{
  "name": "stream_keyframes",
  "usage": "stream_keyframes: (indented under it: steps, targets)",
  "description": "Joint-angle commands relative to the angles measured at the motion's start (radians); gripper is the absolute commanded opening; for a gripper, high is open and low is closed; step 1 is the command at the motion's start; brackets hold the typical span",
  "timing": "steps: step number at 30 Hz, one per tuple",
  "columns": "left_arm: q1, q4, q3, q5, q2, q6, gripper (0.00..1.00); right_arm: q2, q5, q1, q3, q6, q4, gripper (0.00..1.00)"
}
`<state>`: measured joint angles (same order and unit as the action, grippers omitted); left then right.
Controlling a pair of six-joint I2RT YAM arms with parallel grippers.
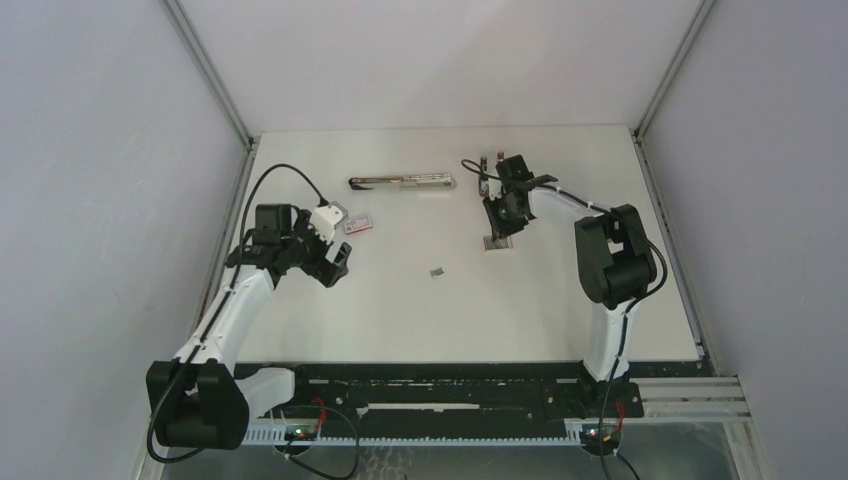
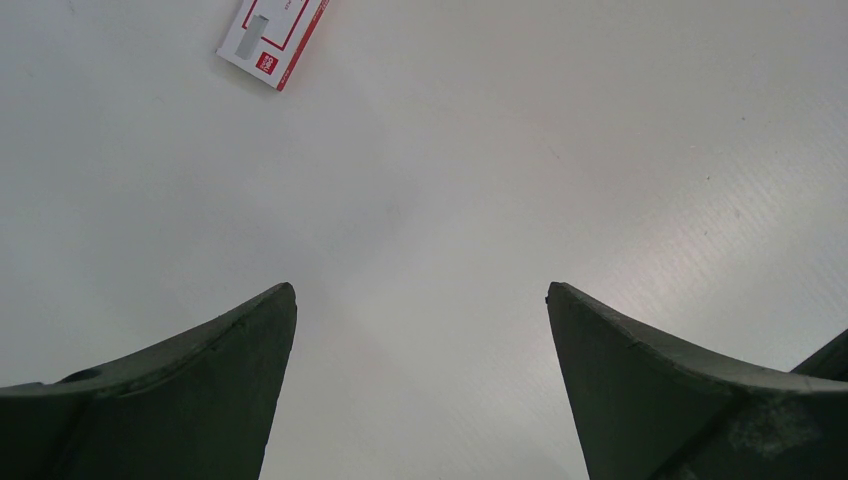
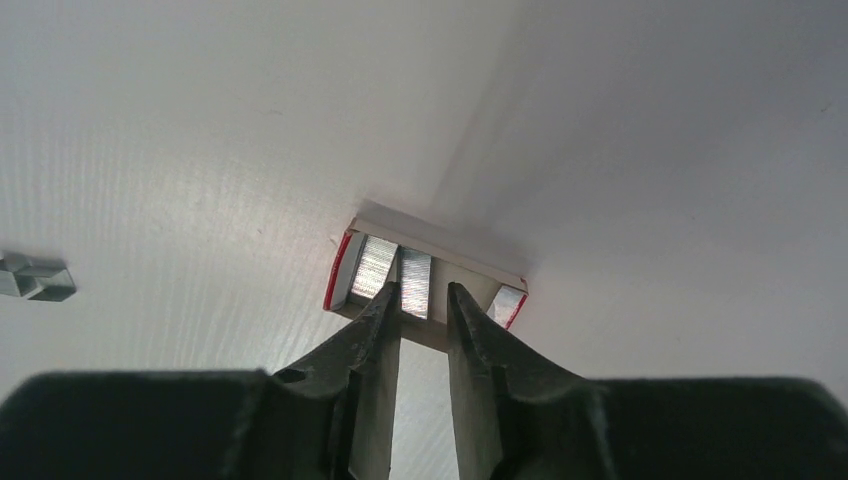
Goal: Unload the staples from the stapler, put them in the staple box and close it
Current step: Place the staple in the staple box, then adjust the staple in the staple box.
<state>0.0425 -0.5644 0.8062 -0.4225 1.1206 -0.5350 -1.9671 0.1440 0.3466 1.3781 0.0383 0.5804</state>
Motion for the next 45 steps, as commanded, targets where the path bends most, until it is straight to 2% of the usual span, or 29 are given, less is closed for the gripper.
stream_keyframes:
  steps: [1,5,12,29,45]
  targets:
    - [-0.009,0.004,0.006,-0.013,-0.008,-0.011,1.00,0.079,0.007,-0.006,0.043,-0.023,-0.003,0.25]
    - [-0.009,0.004,0.006,-0.013,-0.006,-0.011,1.00,0.102,0.007,-0.006,0.045,-0.030,-0.001,0.29]
    - [-0.009,0.004,0.008,-0.012,-0.004,-0.009,1.00,0.128,-0.015,0.014,0.011,-0.054,-0.024,0.48]
    - [-0.009,0.004,0.005,-0.009,-0.004,-0.013,1.00,0.079,-0.054,0.057,-0.032,-0.097,-0.063,0.55]
    - [-0.009,0.004,0.006,-0.012,-0.002,-0.014,1.00,0.031,-0.064,0.059,-0.051,-0.117,-0.073,0.56]
